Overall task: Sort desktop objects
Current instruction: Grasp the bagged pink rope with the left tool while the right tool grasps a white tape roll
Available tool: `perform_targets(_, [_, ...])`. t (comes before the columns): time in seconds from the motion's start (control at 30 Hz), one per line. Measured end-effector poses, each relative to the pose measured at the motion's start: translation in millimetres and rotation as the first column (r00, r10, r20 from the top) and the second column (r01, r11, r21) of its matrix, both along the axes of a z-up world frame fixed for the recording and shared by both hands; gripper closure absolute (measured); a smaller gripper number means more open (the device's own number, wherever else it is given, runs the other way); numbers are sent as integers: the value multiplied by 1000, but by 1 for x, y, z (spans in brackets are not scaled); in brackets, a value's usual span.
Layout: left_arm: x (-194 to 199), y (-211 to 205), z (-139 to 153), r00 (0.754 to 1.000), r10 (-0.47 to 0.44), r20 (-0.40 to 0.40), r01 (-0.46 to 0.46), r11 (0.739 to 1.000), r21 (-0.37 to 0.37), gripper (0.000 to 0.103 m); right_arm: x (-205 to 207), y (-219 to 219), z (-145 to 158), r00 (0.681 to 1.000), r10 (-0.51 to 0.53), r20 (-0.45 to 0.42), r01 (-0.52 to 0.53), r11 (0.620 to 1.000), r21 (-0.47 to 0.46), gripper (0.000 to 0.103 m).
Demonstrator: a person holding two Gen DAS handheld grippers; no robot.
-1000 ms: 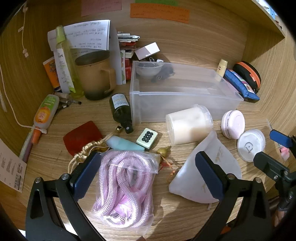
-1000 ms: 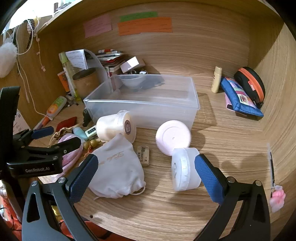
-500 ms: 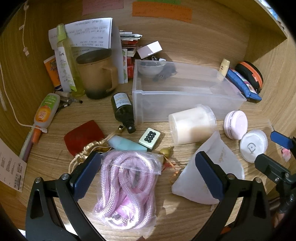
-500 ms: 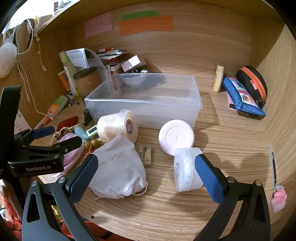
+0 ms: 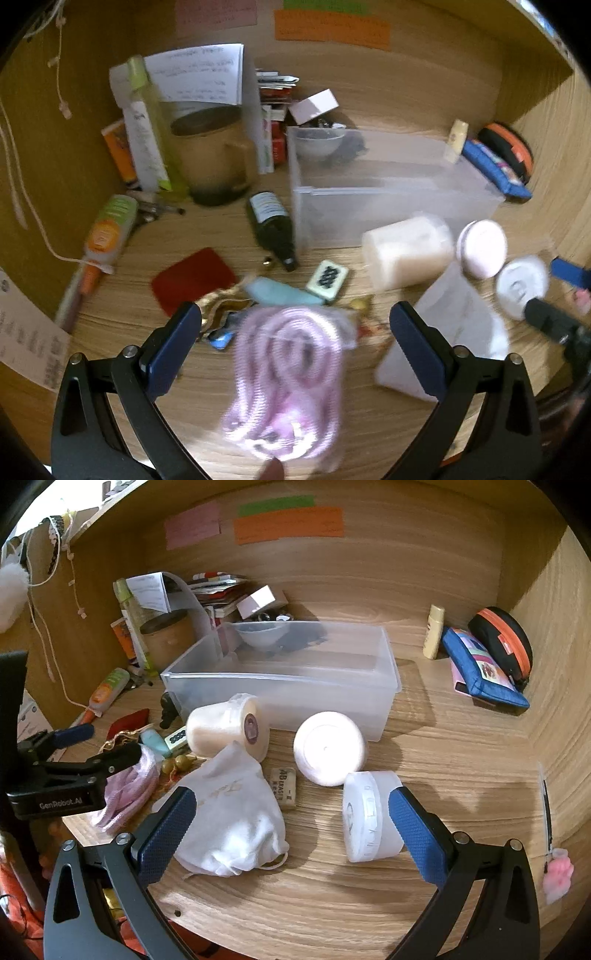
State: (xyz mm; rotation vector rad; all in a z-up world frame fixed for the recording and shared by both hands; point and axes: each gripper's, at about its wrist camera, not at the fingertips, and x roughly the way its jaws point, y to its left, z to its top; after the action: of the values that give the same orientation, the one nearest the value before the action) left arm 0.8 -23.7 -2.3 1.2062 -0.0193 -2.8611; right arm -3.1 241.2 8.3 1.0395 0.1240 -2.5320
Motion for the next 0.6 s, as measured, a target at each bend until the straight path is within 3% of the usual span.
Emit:
perform_targets(0.33, [20, -28, -19, 996, -43, 76, 39, 998, 59, 0, -2, 25, -1, 998, -64, -21, 64, 998, 15, 0])
perform_targets(0.6, [13, -30, -44, 981, -82, 173, 57, 988, 145, 0, -18, 48, -26, 990, -123, 72, 119, 991, 61, 0])
